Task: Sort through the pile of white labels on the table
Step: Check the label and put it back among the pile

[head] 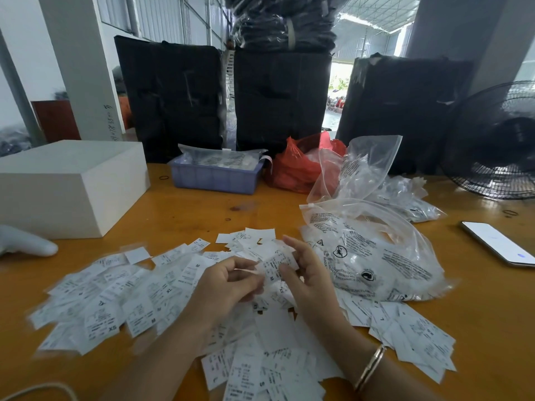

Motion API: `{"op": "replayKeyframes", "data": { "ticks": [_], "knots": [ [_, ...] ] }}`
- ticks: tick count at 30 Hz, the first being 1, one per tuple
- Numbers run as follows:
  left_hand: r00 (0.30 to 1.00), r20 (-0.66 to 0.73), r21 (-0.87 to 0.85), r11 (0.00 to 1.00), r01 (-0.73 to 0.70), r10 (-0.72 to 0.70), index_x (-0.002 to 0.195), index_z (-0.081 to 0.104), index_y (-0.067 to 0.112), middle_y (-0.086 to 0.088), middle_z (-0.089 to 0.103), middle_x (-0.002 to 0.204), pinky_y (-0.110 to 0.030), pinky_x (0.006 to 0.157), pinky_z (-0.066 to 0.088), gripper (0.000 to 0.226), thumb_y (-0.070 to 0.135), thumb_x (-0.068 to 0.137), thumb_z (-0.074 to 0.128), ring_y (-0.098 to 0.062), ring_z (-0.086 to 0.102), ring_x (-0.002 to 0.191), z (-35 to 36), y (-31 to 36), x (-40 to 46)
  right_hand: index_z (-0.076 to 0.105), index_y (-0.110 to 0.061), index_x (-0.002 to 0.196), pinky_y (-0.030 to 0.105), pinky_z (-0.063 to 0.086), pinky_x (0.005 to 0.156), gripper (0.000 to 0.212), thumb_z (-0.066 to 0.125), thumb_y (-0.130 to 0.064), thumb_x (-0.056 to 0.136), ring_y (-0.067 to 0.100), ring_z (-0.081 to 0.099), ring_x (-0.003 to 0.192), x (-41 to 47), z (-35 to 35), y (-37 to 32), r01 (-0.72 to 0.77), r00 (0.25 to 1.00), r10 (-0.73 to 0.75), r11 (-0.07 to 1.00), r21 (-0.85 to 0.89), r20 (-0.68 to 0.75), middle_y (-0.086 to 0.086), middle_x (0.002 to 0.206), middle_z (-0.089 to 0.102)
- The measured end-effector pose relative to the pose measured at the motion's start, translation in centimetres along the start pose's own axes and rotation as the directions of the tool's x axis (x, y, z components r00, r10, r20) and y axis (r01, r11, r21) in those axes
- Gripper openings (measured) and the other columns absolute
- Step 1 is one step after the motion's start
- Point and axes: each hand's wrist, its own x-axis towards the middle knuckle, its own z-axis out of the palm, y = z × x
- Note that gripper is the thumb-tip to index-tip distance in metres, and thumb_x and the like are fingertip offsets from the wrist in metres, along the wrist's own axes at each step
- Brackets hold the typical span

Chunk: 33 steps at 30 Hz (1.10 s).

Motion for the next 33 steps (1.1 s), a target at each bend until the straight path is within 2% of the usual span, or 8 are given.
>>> {"op": "replayKeyframes", "data": {
  "ticks": [5,7,13,15,18,25,30,33],
  "knots": [
    [0.999,-0.041,-0.001,1.0,-0.031,0.031,0.093,0.068,0.021,0.01,0.074,0.079,-0.011,0.056,0.05,0.01,0.018,0.084,0.07,-0.004,0.07,0.074,-0.07,-0.03,-0.01,0.059,-0.034,0.1,0.045,0.048,0.064,0.039,0.055,0.003,0.089,0.028,0.055,0.073,-0.11,0.02,0.08,0.015,1.0,-0.014,0.996,0.087,-0.009,0.002,0.086,0.06],
    [0.999,-0.046,-0.006,1.0,-0.028,0.028,0.093,0.067,0.022,0.011,0.074,0.079,-0.011,0.056,0.05,0.009,0.02,0.084,0.069,-0.004,0.07,0.073,-0.01,-0.01,0.03,0.06,-0.034,0.1,0.047,0.048,0.065,0.04,0.053,0.004,0.09,0.028,0.055,0.073,-0.12,0.02,0.06,0.021,1.0,-0.02,0.997,0.071,-0.007,0.0,0.092,0.061],
    [0.999,-0.009,0.077,0.996,-0.05,0.051,0.093,0.067,0.03,0.013,0.073,0.08,-0.011,0.06,0.049,0.015,0.025,0.08,0.073,-0.001,0.068,0.076,0.14,-0.25,-0.12,0.052,-0.039,0.114,0.022,0.049,0.066,0.045,0.056,-0.002,0.091,0.001,0.052,0.071,-0.21,0.26,-0.22,0.061,0.997,-0.058,0.996,-0.067,0.051,-0.021,0.082,0.056],
    [0.998,-0.019,0.095,0.994,-0.062,0.064,0.092,0.068,0.031,0.013,0.073,0.081,-0.011,0.059,0.049,0.015,0.025,0.079,0.074,-0.001,0.068,0.076,0.09,-0.3,-0.08,0.051,-0.038,0.113,0.028,0.049,0.061,0.045,0.056,0.0,0.09,0.006,0.049,0.064,-0.17,0.3,-0.25,0.047,0.998,-0.045,0.998,-0.046,0.04,-0.013,0.072,0.052],
    [0.997,-0.002,0.084,0.993,-0.081,0.082,0.093,0.067,0.028,0.012,0.074,0.08,-0.01,0.058,0.049,0.012,0.021,0.083,0.07,-0.002,0.069,0.075,0.02,-0.21,-0.08,0.056,-0.035,0.104,0.041,0.05,0.064,0.039,0.053,0.002,0.091,0.018,0.054,0.066,-0.16,0.09,-0.29,0.023,1.0,-0.023,1.0,0.002,0.008,-0.002,0.079,0.059],
    [0.995,0.018,0.048,0.994,-0.103,0.102,0.096,0.066,0.023,0.008,0.075,0.078,-0.009,0.058,0.048,0.012,0.016,0.086,0.066,-0.005,0.07,0.072,0.07,-0.02,-0.18,0.057,-0.034,0.101,0.017,0.045,0.062,0.038,0.048,0.002,0.094,-0.002,0.054,0.068,-0.13,-0.18,-0.33,0.043,0.999,-0.043,0.998,-0.043,0.016,-0.028,0.08,0.059],
    [0.995,0.059,0.114,0.989,-0.091,0.085,0.097,0.065,0.029,0.01,0.075,0.08,-0.01,0.058,0.049,0.015,0.023,0.083,0.068,-0.005,0.07,0.072,0.19,-0.19,-0.25,0.053,-0.04,0.109,0.027,0.042,0.055,0.039,0.049,-0.004,0.095,0.013,0.049,0.059,-0.59,0.19,-0.69,0.113,0.99,-0.096,0.98,-0.166,0.105,-0.013,0.073,0.057],
    [0.994,0.036,0.105,0.989,-0.107,0.104,0.096,0.066,0.028,0.01,0.075,0.079,-0.009,0.056,0.049,0.015,0.022,0.082,0.068,-0.006,0.07,0.069,0.23,-0.24,-0.19,0.046,-0.036,0.118,0.018,0.041,0.055,0.039,0.054,-0.008,0.093,0.007,0.049,0.061,-0.51,0.39,-0.69,0.117,0.991,-0.106,0.981,-0.154,0.082,-0.016,0.07,0.052]
  ]
}}
